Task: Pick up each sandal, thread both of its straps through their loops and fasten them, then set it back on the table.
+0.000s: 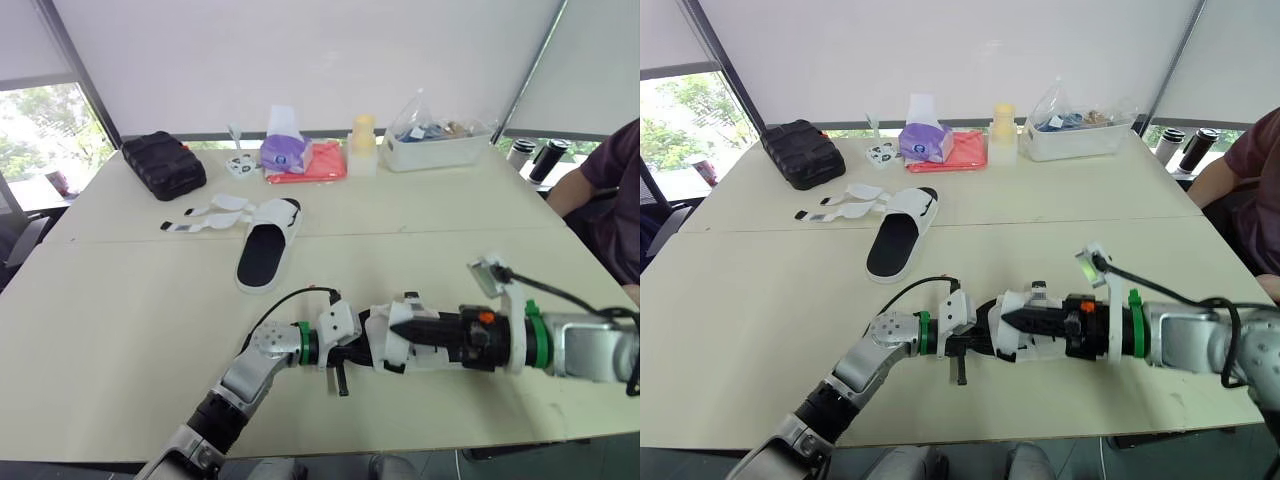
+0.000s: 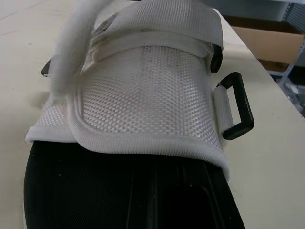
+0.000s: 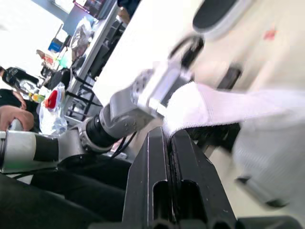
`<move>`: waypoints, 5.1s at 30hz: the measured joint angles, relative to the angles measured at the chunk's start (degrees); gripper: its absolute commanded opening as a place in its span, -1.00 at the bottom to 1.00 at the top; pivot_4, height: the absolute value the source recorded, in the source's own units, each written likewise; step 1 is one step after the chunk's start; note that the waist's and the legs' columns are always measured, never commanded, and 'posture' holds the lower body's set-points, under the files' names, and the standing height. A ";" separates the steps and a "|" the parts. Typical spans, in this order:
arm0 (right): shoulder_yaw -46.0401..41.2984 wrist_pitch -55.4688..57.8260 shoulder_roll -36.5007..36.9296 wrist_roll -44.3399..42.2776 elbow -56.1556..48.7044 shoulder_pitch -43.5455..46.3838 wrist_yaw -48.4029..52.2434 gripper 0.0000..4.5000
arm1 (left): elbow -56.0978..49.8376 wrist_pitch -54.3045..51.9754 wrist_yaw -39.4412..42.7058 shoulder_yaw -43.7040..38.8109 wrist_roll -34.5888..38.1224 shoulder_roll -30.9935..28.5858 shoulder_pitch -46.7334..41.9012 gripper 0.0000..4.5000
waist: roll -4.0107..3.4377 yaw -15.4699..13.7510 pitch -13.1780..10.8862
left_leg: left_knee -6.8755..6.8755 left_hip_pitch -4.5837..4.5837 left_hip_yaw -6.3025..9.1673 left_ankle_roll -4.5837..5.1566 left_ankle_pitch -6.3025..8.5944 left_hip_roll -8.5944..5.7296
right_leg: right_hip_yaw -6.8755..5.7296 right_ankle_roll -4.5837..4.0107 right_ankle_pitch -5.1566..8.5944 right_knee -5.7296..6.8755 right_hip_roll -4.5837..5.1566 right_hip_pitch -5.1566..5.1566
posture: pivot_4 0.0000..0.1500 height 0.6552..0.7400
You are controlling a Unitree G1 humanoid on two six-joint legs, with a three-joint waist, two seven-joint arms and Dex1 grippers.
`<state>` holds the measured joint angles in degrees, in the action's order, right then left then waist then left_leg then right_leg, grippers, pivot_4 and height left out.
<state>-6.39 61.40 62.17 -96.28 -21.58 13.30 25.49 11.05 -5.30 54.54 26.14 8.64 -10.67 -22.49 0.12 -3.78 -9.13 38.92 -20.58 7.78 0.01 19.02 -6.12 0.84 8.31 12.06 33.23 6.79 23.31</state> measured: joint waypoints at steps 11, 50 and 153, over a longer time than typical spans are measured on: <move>9.65 2.00 -5.53 25.03 11.69 10.49 17.56 -0.98 | 0.69 0.75 -0.01 -0.14 0.00 0.02 -0.35 -1.00 | -0.03 0.06 0.00 | 0.00 -0.05 -0.01 -0.01 0.00 -0.02 | 0.00 0.13 -0.11 0.03 0.00 0.10 | 1.00 1.00; 7.13 11.07 -12.65 38.51 13.20 13.50 22.32 -0.98 | 0.53 0.68 -0.54 -0.53 0.04 0.11 0.00 -1.00 | -0.04 0.15 0.01 | -0.02 -0.04 -0.01 -0.02 0.00 -0.02 | -0.01 0.14 -0.12 0.08 0.00 0.14 | 1.00 1.00; 1.60 -8.20 -24.26 50.04 -16.51 -24.58 9.98 0.35 | -1.69 -10.12 3.68 -5.19 5.71 -2.56 0.28 -1.00 | 0.33 1.59 -0.01 | -0.87 0.29 0.01 -0.42 -0.23 0.14 | 0.02 0.08 -0.02 0.08 -0.09 0.26 | 1.00 1.00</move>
<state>-4.78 53.20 37.91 -46.24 -38.09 -11.28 35.47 9.36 -15.42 58.22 20.95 14.35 -13.23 -22.21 0.45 -2.19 -9.14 38.05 -20.29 7.79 -0.41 18.79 -5.98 0.85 8.40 12.04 33.31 6.69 23.57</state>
